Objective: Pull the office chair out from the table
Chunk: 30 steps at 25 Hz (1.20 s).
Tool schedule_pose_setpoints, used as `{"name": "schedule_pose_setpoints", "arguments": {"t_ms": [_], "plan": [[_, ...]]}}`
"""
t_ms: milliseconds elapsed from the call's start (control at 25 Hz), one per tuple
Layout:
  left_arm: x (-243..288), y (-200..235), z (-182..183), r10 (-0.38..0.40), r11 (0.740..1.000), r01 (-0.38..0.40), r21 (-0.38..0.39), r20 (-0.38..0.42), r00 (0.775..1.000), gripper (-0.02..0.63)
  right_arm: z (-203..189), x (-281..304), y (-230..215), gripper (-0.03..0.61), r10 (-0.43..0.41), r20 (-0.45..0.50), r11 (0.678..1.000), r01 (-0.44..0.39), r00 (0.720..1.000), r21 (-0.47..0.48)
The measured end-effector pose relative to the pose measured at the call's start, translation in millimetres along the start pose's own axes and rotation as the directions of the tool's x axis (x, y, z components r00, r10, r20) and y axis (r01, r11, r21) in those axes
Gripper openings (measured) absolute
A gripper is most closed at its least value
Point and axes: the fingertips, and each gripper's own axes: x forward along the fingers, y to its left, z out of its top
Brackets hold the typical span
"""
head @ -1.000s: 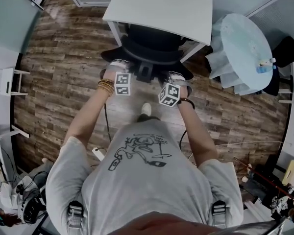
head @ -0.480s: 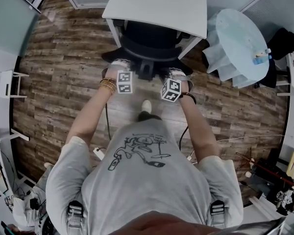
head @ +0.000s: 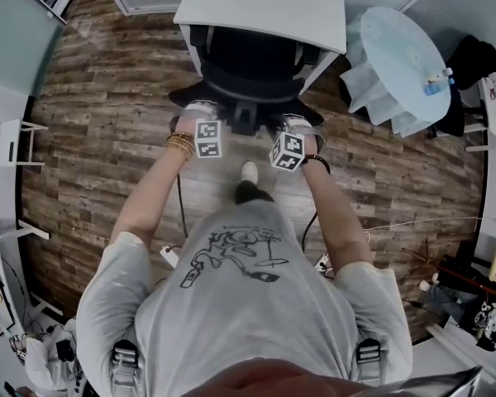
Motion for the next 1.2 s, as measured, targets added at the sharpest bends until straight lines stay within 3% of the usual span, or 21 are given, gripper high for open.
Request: {"name": "schedule_pose_setpoints", "arguments": {"t_ms": [1200], "plan": [[-112,-201,18,-0.003,1.0,0.002,0.021,0.039,0.999,0.098,54,-101,202,0.101,-0.022,-0.015,1.0,0.022,1.0,0.007]]}}
